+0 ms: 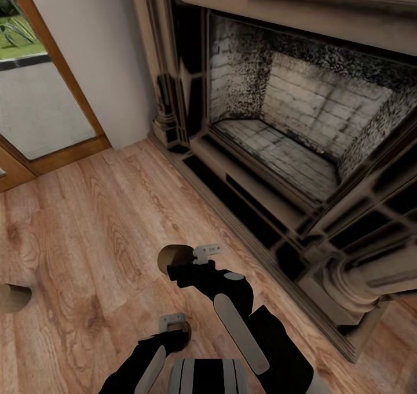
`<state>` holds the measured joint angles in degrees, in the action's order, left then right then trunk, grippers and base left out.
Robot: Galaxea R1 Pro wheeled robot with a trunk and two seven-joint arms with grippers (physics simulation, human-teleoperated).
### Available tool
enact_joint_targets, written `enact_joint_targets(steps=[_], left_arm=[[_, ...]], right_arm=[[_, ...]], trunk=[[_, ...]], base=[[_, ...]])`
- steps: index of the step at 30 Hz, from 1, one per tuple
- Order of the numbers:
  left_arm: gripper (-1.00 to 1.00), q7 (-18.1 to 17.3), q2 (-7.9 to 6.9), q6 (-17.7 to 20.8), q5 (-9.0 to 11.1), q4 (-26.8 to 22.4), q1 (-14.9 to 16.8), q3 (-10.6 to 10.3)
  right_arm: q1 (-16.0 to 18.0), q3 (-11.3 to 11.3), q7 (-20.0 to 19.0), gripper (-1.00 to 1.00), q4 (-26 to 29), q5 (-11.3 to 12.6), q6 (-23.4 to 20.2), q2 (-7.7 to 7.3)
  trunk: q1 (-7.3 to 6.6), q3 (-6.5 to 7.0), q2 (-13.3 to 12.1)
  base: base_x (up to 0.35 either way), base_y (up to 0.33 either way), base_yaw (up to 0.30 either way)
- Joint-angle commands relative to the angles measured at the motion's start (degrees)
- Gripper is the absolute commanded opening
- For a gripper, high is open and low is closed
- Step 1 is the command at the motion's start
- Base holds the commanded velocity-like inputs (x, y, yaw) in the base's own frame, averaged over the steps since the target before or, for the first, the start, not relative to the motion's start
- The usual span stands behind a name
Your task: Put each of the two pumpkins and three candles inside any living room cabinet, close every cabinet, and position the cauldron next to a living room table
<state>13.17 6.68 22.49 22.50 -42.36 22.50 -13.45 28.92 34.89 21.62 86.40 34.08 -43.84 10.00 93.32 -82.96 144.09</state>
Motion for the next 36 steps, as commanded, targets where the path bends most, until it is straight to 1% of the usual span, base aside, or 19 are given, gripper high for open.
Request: enact_joint_targets(steps=[1,5,6,33,36], left_arm=[[1.0,0.0,0.0,0.0,0.0,0.0,0.0,0.0],[1.0,0.01,0.0,0.01,-0.06,0.0,0.0,0.07],[-1.0,0.01,0.0,0.01,-0.07,0.0,0.0,0.08],[-1.0,-0.25,-0.25,-0.16,0.0,0.0,0.0,0.2],[-1.0,-0.38,-0.28,-0.16,0.0,-0.01,0.0,0.2]], right_arm=[[0.0,0.0,0.0,-1.0,0.0,0.02,0.03,0.0],[0.0,0.0,0.0,-1.0,0.0,0.02,0.04,0.0],[0.0,0.0,0.0,-1.0,0.0,0.02,0.04,0.0],[0.0,0.0,0.0,-1.0,-0.07,0.02,0.06,0.0],[0.0,0.0,0.0,-1.0,-0.07,0.02,0.04,0.0]], trunk=[[0.0,0.0,0.0],[0.0,0.0,0.0],[0.0,0.0,0.0],[0.0,0.0,0.0],[-0.08,0.66,-0.04]], base=[[0.0,0.0,0.0],[0.0,0.0,0.0],[0.0,0.0,0.0],[0.0,0.0,0.0],[0.0,0.0,0.0]])
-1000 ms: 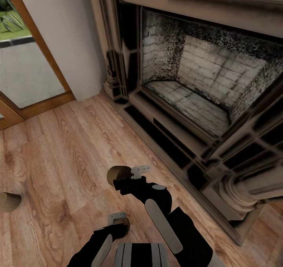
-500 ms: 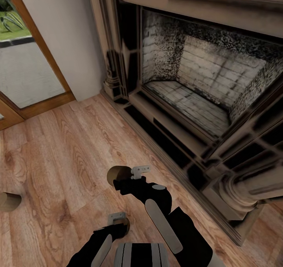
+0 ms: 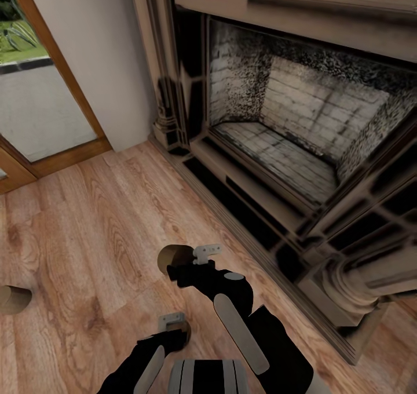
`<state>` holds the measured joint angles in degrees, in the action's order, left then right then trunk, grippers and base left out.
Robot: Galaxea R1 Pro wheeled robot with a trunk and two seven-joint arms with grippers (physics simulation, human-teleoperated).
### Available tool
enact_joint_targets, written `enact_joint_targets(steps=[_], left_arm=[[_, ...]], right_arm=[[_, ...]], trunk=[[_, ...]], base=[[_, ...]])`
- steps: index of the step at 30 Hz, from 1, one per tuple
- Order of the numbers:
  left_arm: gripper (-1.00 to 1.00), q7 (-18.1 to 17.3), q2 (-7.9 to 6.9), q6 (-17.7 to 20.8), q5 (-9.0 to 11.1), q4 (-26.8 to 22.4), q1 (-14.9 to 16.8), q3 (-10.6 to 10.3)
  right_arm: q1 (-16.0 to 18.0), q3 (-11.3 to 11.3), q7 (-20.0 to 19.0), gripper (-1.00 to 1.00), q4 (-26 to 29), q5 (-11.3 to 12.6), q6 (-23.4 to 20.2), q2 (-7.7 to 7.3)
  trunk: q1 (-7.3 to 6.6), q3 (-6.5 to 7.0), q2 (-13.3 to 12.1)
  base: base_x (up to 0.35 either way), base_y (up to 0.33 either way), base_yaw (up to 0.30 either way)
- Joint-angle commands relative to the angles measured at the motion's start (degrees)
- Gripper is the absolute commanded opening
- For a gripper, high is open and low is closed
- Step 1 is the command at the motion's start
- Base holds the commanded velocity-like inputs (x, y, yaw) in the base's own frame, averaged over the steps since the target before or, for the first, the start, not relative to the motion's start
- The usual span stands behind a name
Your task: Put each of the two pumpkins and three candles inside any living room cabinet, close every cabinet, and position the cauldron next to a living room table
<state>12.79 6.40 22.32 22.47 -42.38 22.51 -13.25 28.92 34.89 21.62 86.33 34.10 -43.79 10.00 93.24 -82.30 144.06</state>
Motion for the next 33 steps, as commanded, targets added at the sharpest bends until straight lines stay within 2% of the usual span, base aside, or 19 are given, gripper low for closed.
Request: enact_joint_targets(steps=[1,7,11,15,21,23,29,33], left_arm=[[-1.0,-0.02,-0.03,0.0,0.03,-0.02,-0.01,0.02],[-1.0,-0.11,-0.22,0.07,0.03,-0.06,-0.01,0.29],[-1.0,-0.13,-1.27,0.33,0.03,-0.34,0.05,0.46],[-1.0,-0.13,-3.33,0.74,0.05,-1.35,0.34,0.57],[-1.0,-0.2,-7.89,4.05,0.74,-2.9,1.6,1.08],[-1.0,-0.21,-8.62,5.47,0.83,-3.55,1.87,3.02],[-1.0,-1.01,-9.2,15.22,0.91,-9.12,2.09,12.86],[-1.0,-2.64,-9.32,21.65,0.84,-11.7,2.1,16.7]], right_arm=[[0.0,0.0,0.0,-1.0,-0.01,0.01,-0.04,0.0],[0.0,0.0,0.02,-1.0,-0.02,0.01,-0.01,0.0],[0.0,0.0,0.08,-1.0,-0.02,0.01,-0.02,0.0],[0.0,-0.09,0.1,-1.0,-0.02,-0.07,0.0,0.0],[0.0,-0.34,0.22,-1.0,-0.08,-0.09,0.02,0.0],[0.0,-0.4,0.25,-1.0,-0.13,-0.08,0.06,0.0],[0.0,-0.71,0.43,-1.0,-0.87,-0.05,0.17,0.0],[0.0,-0.78,0.51,-1.0,-1.41,-0.08,0.12,0.0]], trunk=[[-0.02,0.23,-0.02],[-0.18,1.56,-0.1],[-0.28,2.44,-0.15],[-0.38,3.33,-0.2],[-0.54,4.66,-0.28],[-0.59,5.1,-0.31],[-0.74,6.43,-0.39],[-0.85,7.32,-0.44]], base=[[0.0,0.0,0.0],[0.0,0.0,0.0],[0.0,0.0,0.0],[0.0,0.0,0.0],[0.0,0.0,0.0],[0.0,0.0,0.0],[-0.188,0.0,0.0],[-0.079,0.0,0.0]])
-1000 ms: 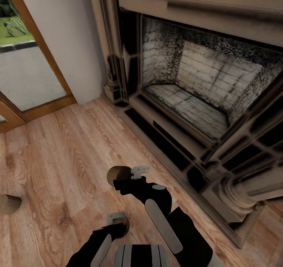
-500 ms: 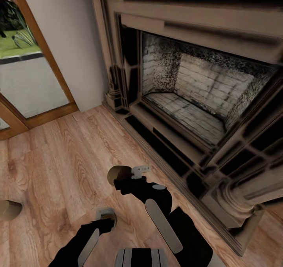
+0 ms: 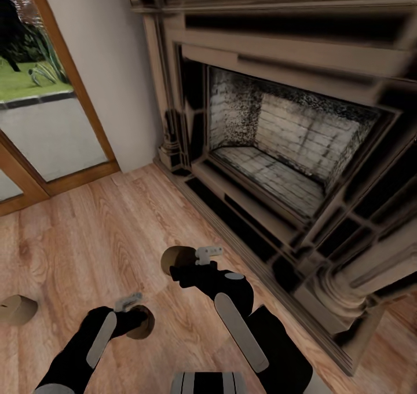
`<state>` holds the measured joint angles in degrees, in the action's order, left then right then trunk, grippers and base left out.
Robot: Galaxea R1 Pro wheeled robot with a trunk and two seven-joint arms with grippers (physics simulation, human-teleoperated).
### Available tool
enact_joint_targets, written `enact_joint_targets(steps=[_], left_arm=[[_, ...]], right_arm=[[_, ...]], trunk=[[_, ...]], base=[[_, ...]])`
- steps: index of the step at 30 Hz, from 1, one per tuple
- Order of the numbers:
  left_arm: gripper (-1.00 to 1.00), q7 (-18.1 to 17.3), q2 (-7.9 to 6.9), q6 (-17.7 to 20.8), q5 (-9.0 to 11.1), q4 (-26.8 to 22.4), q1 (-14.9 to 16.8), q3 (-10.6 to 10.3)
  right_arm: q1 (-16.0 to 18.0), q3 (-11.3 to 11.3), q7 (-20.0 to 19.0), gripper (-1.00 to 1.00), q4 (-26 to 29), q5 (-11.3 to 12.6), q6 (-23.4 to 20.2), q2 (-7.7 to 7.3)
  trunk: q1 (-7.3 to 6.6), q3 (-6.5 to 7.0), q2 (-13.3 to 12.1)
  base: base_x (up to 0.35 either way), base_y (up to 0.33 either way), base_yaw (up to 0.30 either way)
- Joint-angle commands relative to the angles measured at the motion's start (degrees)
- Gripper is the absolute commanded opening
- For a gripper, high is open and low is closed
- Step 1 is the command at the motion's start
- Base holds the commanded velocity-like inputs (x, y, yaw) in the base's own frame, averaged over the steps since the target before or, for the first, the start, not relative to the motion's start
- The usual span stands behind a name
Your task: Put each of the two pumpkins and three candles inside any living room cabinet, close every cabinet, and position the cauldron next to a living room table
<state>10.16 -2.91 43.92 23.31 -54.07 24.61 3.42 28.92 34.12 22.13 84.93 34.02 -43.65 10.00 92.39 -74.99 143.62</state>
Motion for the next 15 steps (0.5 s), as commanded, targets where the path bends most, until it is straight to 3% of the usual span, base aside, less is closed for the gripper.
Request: enact_joint_targets(steps=[1,6,9,12,15], left_arm=[[-1.0,-0.31,-0.03,1.09,-0.01,-0.53,-0.01,0.62],[-1.0,-0.86,-0.08,3.16,-0.02,-1.49,-0.01,2.07],[-1.0,-0.97,-0.15,6.85,0.02,-3.57,-0.01,2.44],[-1.0,-1.19,-0.1,10.01,0.06,-5.5,-0.01,5.65],[-1.0,-1.33,-0.14,12.61,0.07,-6.21,-0.01,10.42]], right_arm=[[0.0,-0.01,0.01,-1.0,-0.05,0.0,-0.02,0.0],[0.0,-0.01,0.23,-1.0,-0.12,-0.09,-0.1,0.0],[0.0,0.1,4.39,-1.0,-0.15,0.1,-0.3,0.0],[0.0,0.19,5.57,-1.0,-0.16,0.09,-0.5,0.0],[0.0,0.24,8.16,-1.0,-0.51,0.1,-0.67,0.0]], trunk=[[-0.02,0.23,-0.02],[-0.15,1.33,-0.08],[-0.23,2.0,-0.12],[-0.3,2.66,-0.16],[-0.38,3.33,-0.2]], base=[[-0.081,0.0,0.0],[-0.221,0.0,0.0],[-0.032,0.0,0.0],[-0.006,0.0,0.0],[-0.005,0.0,0.0]])
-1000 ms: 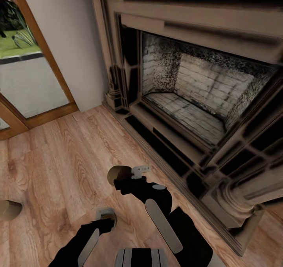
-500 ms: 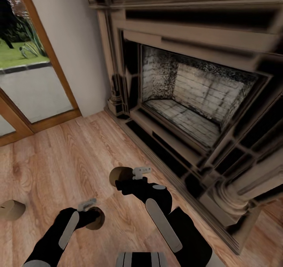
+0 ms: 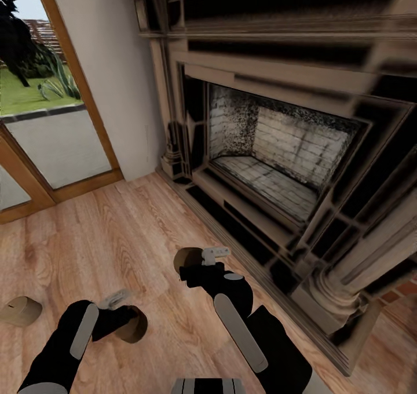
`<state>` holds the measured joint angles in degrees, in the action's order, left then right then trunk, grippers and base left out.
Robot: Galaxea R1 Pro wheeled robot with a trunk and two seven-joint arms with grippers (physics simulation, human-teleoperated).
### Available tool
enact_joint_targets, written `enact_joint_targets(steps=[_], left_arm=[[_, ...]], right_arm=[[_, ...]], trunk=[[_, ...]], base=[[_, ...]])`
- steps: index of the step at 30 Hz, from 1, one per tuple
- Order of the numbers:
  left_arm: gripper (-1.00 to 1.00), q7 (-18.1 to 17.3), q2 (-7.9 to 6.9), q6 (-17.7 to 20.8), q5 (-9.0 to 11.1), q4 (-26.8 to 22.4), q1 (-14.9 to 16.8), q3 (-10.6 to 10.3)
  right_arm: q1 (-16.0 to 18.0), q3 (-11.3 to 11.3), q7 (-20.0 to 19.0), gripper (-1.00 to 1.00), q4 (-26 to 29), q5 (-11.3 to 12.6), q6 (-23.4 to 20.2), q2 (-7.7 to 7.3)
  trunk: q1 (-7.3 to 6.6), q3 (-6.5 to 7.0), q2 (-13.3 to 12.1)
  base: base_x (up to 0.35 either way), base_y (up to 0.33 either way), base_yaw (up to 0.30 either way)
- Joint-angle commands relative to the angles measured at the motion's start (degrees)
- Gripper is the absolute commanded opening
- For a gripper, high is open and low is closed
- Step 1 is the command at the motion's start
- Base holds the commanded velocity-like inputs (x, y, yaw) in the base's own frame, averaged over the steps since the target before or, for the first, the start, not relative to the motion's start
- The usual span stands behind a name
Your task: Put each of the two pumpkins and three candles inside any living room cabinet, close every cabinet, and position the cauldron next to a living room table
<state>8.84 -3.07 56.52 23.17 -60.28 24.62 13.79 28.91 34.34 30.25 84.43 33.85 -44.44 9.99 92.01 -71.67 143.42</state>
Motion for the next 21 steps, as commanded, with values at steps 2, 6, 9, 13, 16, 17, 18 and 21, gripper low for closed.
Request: enact_joint_targets(steps=[2,6,9,13,16,17,18,21], left_arm=[[-1.0,-0.04,0.0,0.55,0.18,-0.11,-0.01,1.32],[-1.0,-0.03,-0.51,0.97,0.13,-0.18,-0.01,2.05],[-1.0,-0.05,-1.77,1.28,0.19,-0.19,-0.01,2.18],[-1.0,-0.05,-2.27,1.76,0.18,-0.19,-0.01,2.27],[-1.0,-0.05,-2.38,1.81,0.14,-0.19,-0.01,2.28],[-1.0,-0.05,-2.41,1.82,0.13,-0.19,-0.01,2.29],[-1.0,-0.05,-2.48,1.83,0.13,-0.19,-0.01,2.29],[-1.0,-0.03,-2.63,1.88,0.12,-0.19,-0.01,2.52]], right_arm=[[0.0,0.02,2.56,-1.0,-0.63,0.33,0.09,0.01],[0.0,0.02,6.17,-1.0,-1.07,0.48,-0.16,0.01],[0.01,0.03,6.91,-1.0,-1.1,0.47,-1.79,0.01],[0.02,0.03,7.07,-1.0,-1.17,0.42,-2.71,0.01],[0.02,-0.01,7.13,-1.0,-1.23,0.37,-2.97,0.01],[0.03,-0.04,7.15,-1.0,-1.25,0.37,-3.27,0.01],[0.04,-0.08,7.17,-1.0,-1.26,0.36,-3.75,0.01],[0.02,-0.22,7.19,-1.0,-1.54,0.35,-5.55,0.01]], trunk=[[-0.05,0.45,-0.03],[-0.15,1.34,-0.08],[-0.23,1.96,-0.12],[-0.33,2.66,-0.18],[-0.99,2.97,-1.38],[-1.21,3.06,-1.78],[-1.43,3.15,-2.18],[-2.09,3.49,-3.39]], base=[[-0.117,0.0,0.0],[-0.269,0.0,0.0],[-0.136,0.0,0.0],[-0.032,0.0,0.0],[-0.043,0.0,0.0],[-0.167,0.0,0.0],[-0.22,0.005,0.0],[-0.209,0.03,-0.012]])
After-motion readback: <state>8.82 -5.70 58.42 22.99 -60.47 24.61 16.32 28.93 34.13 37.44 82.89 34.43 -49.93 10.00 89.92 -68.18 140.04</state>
